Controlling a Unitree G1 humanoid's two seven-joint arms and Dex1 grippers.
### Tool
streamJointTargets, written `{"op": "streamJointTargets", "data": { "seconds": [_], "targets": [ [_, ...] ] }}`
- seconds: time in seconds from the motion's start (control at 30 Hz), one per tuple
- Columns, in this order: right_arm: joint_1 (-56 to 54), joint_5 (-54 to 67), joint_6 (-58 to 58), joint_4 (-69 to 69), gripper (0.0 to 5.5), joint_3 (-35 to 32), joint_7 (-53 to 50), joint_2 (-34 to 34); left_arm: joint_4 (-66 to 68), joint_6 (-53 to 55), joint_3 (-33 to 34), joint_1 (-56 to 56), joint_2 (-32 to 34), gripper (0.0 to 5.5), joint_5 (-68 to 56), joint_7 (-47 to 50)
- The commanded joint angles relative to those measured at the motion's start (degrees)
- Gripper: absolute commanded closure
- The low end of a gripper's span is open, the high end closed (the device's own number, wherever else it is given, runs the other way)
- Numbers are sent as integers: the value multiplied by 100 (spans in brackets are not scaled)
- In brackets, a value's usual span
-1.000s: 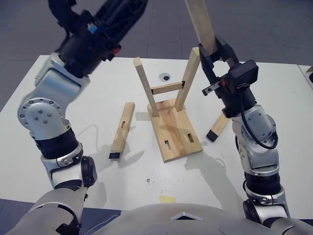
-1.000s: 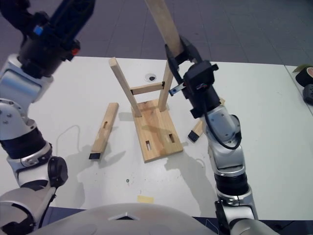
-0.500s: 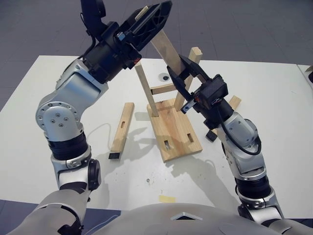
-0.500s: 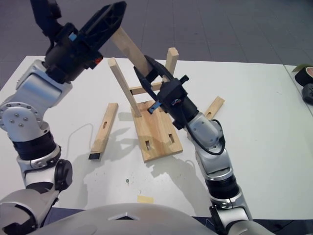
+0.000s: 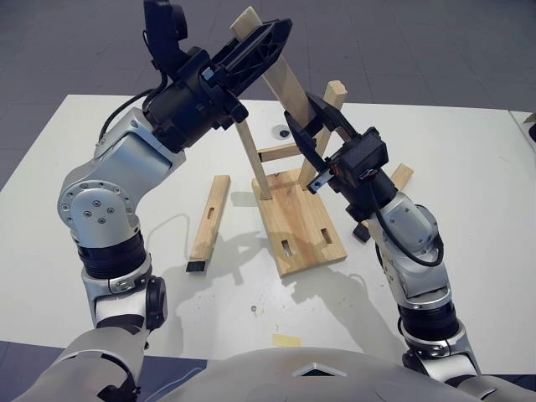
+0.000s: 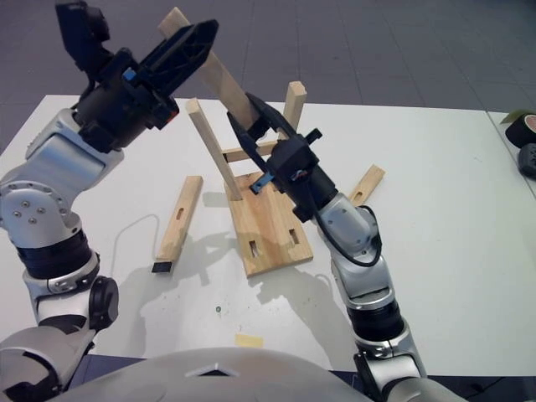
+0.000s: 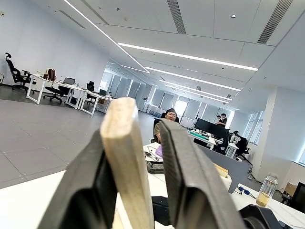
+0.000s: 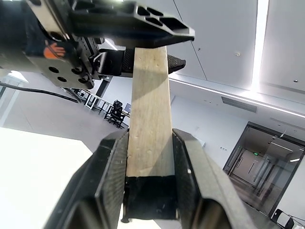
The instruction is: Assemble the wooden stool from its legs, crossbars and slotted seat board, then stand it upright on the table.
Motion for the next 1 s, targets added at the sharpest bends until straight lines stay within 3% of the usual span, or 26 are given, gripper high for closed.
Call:
{"op": "streamJointTargets", "data": {
  "seconds": [0.03,0.1,0.17,0.3,0.37,0.47,0.6,0.77,0.9,1.0],
  "targets": [
    [-6,-44,26,29,420,-82,-24,10,152,-113,218,-263,307,500,134,-178],
    [-9,-100,4,55,420,-119,-72,13,143,-174,250,-312,408,507,214,-293],
    [6,-155,21,67,373,-193,-144,14,176,-269,427,-386,558,507,298,-348],
    [123,-208,55,95,300,-431,-278,-4,697,-614,1437,-552,1099,507,398,40],
    [243,-232,95,72,265,-569,-361,-23,944,-449,1784,-49,1343,507,736,625],
    [464,-243,180,12,221,-880,-455,-117,743,189,1621,1475,1559,507,1425,1163],
    [734,-253,253,-9,154,-1177,-545,-180,249,282,1369,2674,939,507,1667,1559],
    [728,-349,247,40,81,-1160,-579,-178,88,-195,989,3125,7,507,2015,1725],
    [752,-396,230,67,14,-1082,-541,-170,25,-458,753,3426,-283,507,2422,1623],
    [771,-377,238,67,10,-1101,-502,-190,-13,-649,630,3666,-336,507,2720,1453]
  ]
}}
